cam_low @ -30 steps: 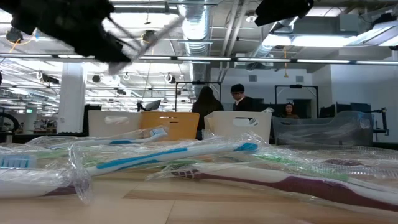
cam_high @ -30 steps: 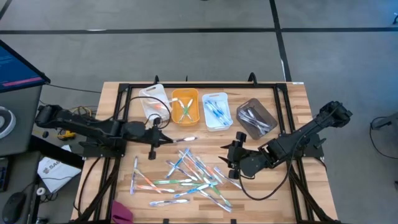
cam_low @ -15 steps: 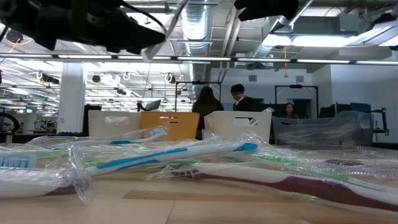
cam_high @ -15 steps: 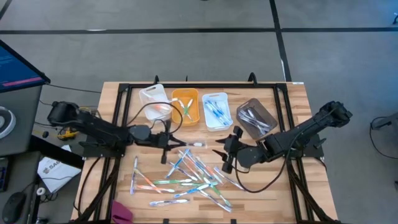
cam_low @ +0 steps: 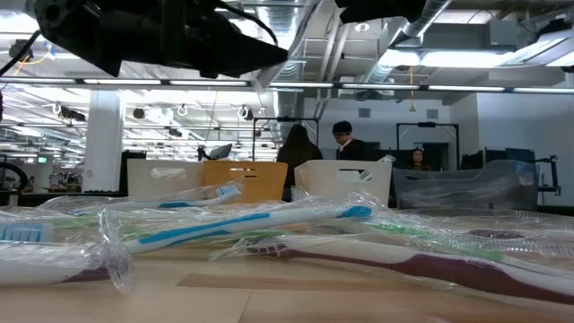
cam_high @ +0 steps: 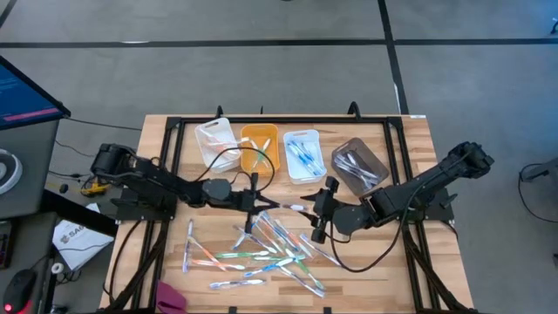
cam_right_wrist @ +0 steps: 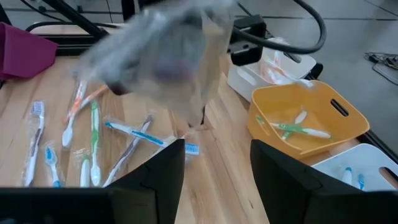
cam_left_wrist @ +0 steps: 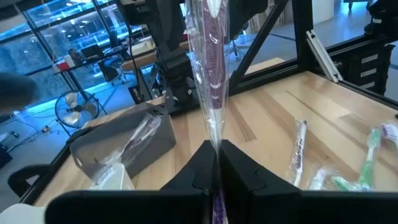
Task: Pick & Place Toothbrushes
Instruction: Put the white violet toothbrush into the black transparent bin
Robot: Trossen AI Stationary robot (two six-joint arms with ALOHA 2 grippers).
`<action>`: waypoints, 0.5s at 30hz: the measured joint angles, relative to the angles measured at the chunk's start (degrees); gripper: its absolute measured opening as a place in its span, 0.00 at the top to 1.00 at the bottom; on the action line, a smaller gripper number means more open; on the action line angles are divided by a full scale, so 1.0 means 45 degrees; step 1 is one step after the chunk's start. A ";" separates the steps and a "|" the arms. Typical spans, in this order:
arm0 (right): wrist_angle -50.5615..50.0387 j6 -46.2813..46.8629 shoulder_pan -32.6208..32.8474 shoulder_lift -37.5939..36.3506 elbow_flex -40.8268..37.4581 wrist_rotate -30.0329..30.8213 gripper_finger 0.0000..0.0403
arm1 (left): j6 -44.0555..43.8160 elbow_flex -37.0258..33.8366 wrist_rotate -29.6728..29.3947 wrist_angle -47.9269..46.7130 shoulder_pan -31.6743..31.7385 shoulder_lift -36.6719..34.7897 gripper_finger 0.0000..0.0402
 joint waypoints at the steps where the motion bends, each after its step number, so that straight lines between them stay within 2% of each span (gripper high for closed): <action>1: 0.0006 0.0003 0.0000 0.0000 0.0000 0.0005 0.56 | 0.0000 0.0084 0.0000 0.0005 0.0028 0.0102 0.99; 10: 0.0233 0.0013 0.0029 0.0000 0.0000 -0.0015 0.57 | 0.0000 0.0330 -0.0020 0.0000 0.0112 0.0227 0.99; 15: 0.1023 -0.0750 -0.0010 0.0598 -0.0032 -0.1214 0.58 | 0.0000 0.0330 -0.0041 0.0019 0.0107 0.0227 0.99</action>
